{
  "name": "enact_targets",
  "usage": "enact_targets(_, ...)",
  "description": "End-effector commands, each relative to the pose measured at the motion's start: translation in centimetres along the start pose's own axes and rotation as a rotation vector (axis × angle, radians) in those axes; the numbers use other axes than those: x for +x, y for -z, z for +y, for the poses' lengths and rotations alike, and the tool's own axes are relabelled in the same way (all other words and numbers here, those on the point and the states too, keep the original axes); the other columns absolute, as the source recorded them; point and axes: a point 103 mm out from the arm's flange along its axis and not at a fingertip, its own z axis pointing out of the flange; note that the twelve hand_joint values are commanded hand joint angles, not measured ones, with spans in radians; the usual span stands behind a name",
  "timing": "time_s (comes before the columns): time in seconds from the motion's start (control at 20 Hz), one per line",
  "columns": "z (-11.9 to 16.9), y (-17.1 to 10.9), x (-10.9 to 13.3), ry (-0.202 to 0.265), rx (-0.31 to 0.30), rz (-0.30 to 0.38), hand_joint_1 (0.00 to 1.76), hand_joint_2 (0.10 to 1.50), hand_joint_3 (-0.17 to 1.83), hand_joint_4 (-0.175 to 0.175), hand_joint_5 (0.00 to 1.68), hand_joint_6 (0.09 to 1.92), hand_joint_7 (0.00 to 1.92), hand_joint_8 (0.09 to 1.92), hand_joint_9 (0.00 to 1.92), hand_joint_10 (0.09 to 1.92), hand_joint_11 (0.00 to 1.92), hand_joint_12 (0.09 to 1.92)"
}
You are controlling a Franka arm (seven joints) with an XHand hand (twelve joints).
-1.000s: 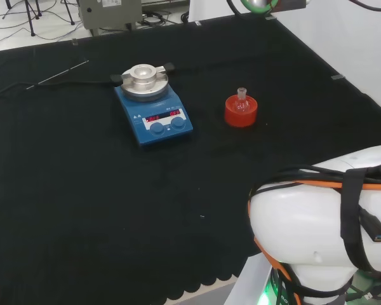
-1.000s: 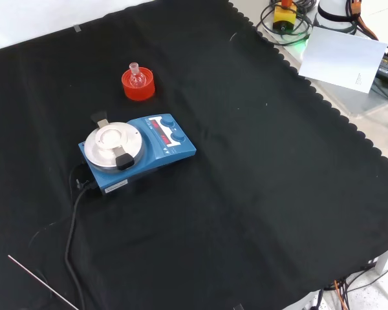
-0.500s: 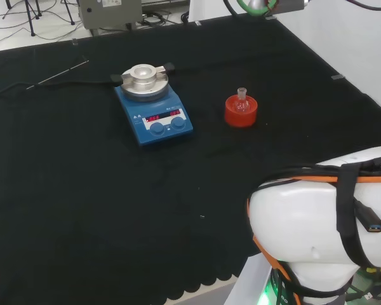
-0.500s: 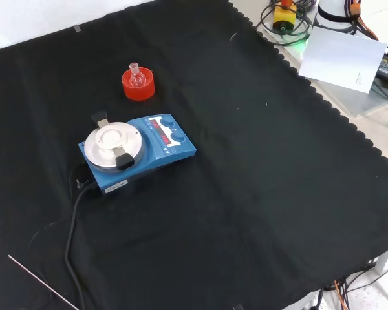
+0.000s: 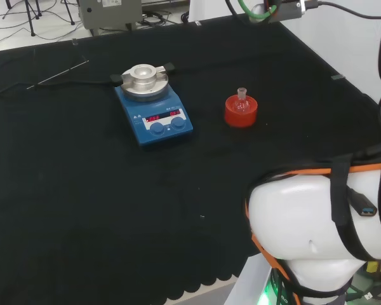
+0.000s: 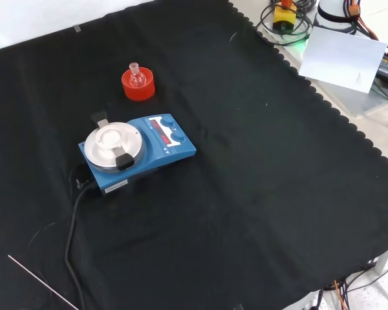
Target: Pick up the round-bottom flask.
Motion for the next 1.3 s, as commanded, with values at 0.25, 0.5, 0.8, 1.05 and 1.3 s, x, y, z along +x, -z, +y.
enact_targets(0.25, 10.2, -7.0, -2.4, -0.076, 0.055, 0.027, 0.27, 1.2, 0.23, -0.02, 0.3, 0.09, 0.15, 0.43, 0.17, 0.59, 0.0, 0.99)
enact_targets(0.5, 13.2, -10.0, -3.3, -0.113, 0.085, 0.023, 0.3, 1.2, 0.23, -0.023, 0.31, 0.09, 0.15, 0.44, 0.17, 0.59, 0.0, 0.99)
enact_targets(0.8, 15.5, -13.4, -4.8, -0.145, 0.096, 0.024, 0.35, 1.17, 0.22, -0.026, 0.32, 0.09, 0.16, 0.45, 0.18, 0.59, 0.0, 1.01)
enact_targets(1.05, 16.9, -16.1, -6.1, -0.164, 0.121, 0.044, 0.39, 1.15, 0.22, -0.03, 0.33, 0.09, 0.16, 0.46, 0.18, 0.6, 0.0, 1.02)
enact_targets(1.3, 18.0, -18.8, -7.2, -0.169, 0.141, 0.051, 0.41, 1.12, 0.22, -0.031, 0.34, 0.09, 0.17, 0.47, 0.2, 0.6, 0.0, 1.03)
